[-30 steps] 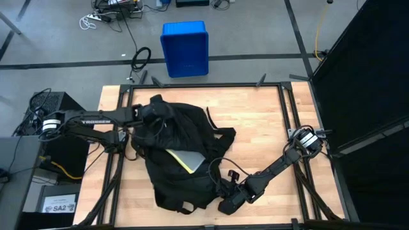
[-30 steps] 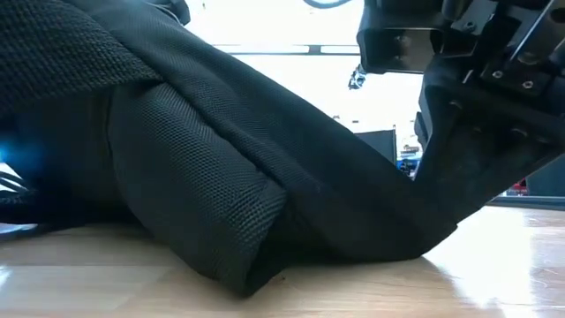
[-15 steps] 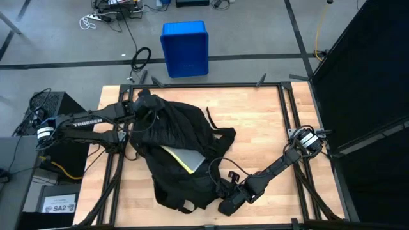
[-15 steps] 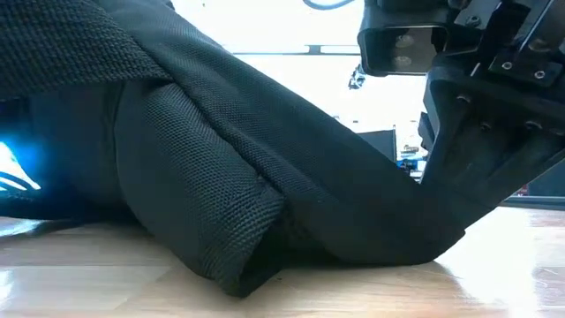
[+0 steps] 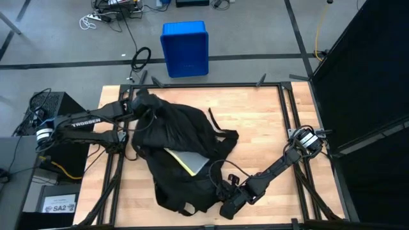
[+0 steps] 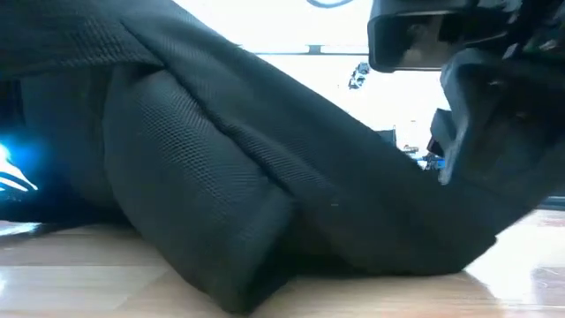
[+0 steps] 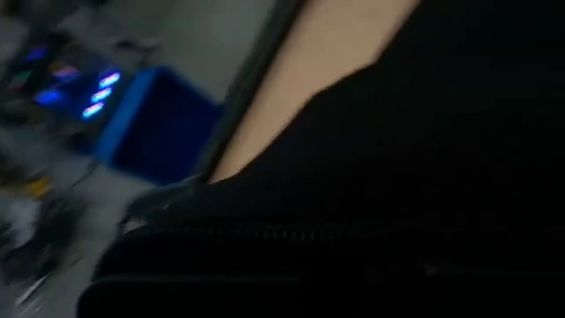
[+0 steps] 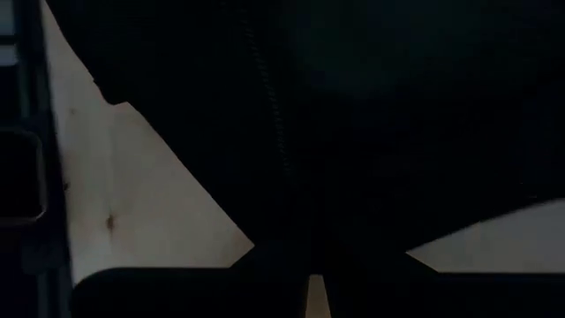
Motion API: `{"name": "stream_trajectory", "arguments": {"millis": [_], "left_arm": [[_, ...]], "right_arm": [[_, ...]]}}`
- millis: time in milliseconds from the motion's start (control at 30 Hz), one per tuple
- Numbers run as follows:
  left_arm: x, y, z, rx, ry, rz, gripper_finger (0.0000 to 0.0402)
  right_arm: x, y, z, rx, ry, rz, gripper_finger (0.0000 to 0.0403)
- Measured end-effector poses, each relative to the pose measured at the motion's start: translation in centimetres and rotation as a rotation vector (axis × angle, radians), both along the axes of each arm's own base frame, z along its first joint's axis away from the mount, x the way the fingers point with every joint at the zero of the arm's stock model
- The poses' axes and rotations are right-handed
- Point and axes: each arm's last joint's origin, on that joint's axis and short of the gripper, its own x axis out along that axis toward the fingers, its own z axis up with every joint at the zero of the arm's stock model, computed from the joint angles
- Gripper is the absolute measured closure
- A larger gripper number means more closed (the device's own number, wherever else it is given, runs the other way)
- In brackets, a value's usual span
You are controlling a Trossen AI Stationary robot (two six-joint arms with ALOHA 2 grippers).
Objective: Unpack backpack
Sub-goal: Open the black backpack
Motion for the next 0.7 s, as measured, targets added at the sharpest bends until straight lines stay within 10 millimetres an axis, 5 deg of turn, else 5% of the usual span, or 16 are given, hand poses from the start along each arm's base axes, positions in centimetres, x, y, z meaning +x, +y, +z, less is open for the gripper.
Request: {"name": "stream_trajectory", "arguments": {"millis": [433,700], "left_arm": [[-3.4,-2.0,9.3,0.107,-0.378,-0.133,0.038],[-5.9,-4.3,12.1,0.059,-0.57,-0.372,0.038]], "right_arm": [[0.3,-0.2,0.0,-0.006,-0.019,-0.008,0.0402],[0.4,-0.1,0.1,-0.007,-0.037,0.011,0.0394]]}}
